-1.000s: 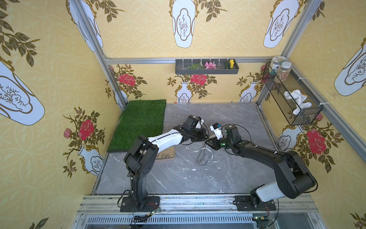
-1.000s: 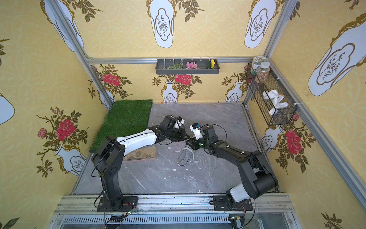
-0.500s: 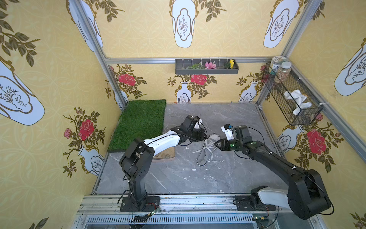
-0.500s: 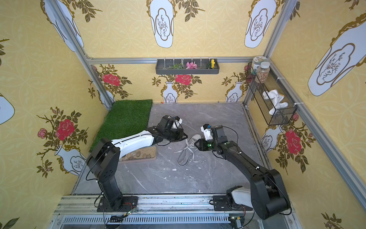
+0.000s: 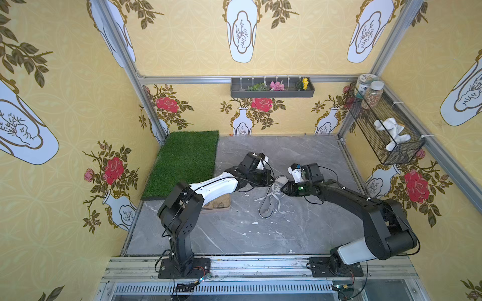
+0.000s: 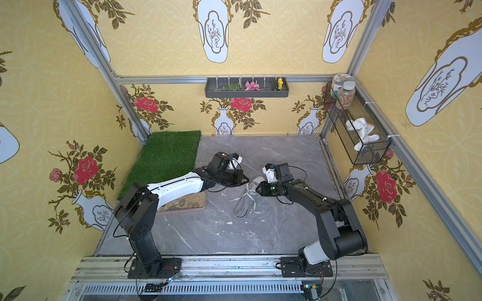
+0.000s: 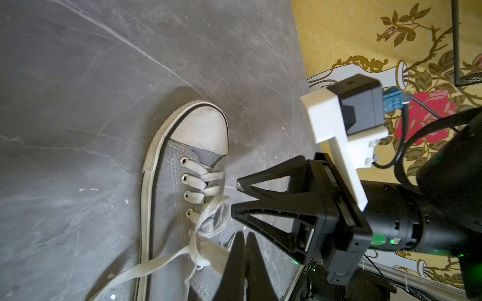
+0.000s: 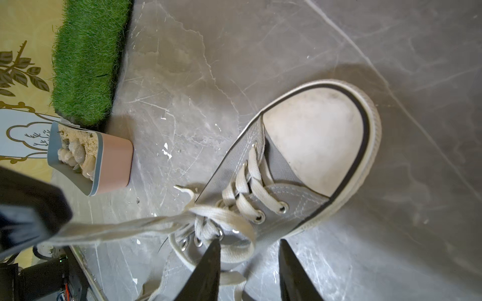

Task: Tie the shoes
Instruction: Cross the shoelace with the shoelace.

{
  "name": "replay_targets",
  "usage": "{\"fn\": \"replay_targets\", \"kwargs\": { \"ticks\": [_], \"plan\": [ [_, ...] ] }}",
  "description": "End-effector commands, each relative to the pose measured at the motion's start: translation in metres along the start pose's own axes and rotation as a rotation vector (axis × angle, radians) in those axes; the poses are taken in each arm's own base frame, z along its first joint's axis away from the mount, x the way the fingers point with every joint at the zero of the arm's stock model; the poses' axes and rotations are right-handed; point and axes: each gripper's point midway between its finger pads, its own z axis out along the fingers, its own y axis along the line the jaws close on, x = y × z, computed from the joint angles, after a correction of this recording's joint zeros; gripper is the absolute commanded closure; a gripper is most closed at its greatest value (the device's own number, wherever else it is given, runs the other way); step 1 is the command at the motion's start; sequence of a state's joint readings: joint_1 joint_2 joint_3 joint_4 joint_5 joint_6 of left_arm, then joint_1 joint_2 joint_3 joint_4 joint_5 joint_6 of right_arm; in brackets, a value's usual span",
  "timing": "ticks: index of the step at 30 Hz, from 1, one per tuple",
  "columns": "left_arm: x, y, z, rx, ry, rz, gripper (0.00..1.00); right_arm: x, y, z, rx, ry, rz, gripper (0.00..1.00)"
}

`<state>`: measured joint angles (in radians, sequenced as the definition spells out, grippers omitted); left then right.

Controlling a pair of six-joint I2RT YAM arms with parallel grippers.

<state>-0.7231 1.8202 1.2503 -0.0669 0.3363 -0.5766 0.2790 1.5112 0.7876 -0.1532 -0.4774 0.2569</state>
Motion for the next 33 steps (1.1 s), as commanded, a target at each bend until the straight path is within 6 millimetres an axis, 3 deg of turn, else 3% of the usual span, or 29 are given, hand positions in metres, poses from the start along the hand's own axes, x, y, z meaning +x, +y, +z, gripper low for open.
{"fn": "replay_targets", "kwargs": {
  "ticks": [1,9,17,33],
  "plan": [
    [-0.001,-0.004,0.002,0.019,-0.003,0.020,1.00,-0.005,0.008,0.006,-0.036,-0.009,-0.040,0.66],
    [0.003,-0.003,0.004,0.017,0.008,0.026,1.00,-0.006,0.011,0.010,-0.037,-0.012,-0.067,0.77],
    [0.005,0.005,0.002,-0.027,0.010,0.032,1.00,-0.010,0.014,0.000,-0.025,-0.045,-0.113,0.91],
    [0.009,0.007,0.002,-0.030,0.030,0.031,1.00,-0.006,0.045,-0.012,-0.153,-0.088,-0.231,0.94]
  ]
}}
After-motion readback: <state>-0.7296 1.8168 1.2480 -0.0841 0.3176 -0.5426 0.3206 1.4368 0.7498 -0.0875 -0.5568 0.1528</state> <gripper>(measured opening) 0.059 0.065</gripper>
